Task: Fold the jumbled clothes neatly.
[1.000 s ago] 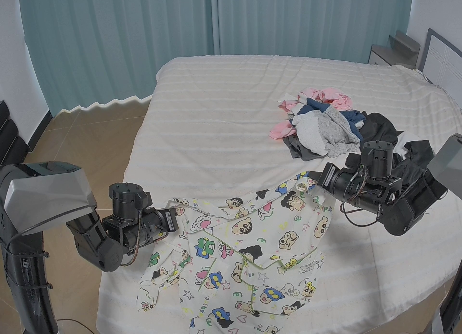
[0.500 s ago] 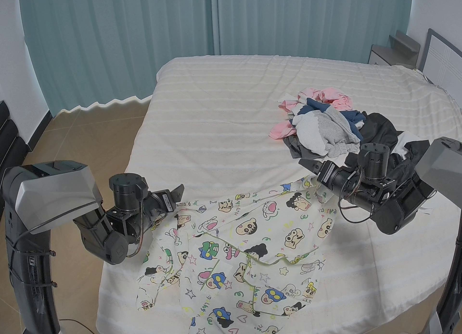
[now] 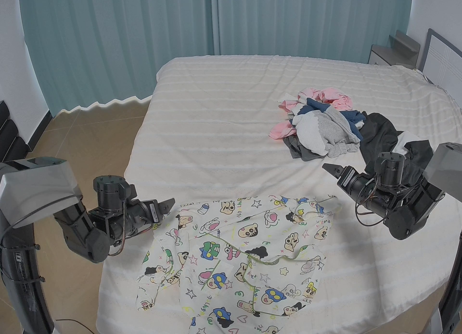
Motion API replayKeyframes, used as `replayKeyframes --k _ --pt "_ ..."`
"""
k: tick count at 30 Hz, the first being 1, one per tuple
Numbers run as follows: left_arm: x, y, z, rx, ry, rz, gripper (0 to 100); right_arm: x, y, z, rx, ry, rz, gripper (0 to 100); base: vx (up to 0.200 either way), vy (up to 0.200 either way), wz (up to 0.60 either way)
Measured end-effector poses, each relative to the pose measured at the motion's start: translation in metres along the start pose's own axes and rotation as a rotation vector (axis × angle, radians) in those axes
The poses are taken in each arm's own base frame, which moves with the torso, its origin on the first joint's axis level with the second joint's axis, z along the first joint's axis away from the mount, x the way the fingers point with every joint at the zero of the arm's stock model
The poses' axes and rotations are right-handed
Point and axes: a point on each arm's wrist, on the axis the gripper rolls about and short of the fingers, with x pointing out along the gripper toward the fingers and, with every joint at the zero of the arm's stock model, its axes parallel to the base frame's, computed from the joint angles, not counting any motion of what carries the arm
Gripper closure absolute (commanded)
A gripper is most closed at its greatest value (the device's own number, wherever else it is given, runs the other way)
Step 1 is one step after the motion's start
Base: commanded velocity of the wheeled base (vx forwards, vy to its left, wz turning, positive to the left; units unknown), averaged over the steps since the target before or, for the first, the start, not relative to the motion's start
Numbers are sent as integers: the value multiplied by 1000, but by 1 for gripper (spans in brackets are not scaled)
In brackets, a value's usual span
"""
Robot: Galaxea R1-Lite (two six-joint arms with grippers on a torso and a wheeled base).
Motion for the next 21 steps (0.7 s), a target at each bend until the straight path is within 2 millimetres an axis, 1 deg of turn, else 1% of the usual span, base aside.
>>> replayKeyframes --k 3,6,9,13,18,21 --pt "-14 7 -4 -66 148 -54 0 -3 -5 3 25 -15 -20 0 0 0 0" --pt "-28 11 0 -174 232 -104 0 -13 -10 4 59 -19 -41 0 0 0 0" --pt "-40 13 6 -268 256 -120 0 -28 -14 1 86 -12 -58 0 0 0 0" --pt "-54 11 10 -387 303 -111 0 -52 -10 1 100 -16 -57 0 0 0 0" --pt "-67 9 5 -444 403 -69 0 -75 -3 -2 107 -9 -41 0 0 0 0" --pt "-67 8 3 -457 413 -58 0 -82 -2 -6 130 6 -38 0 0 0 0"
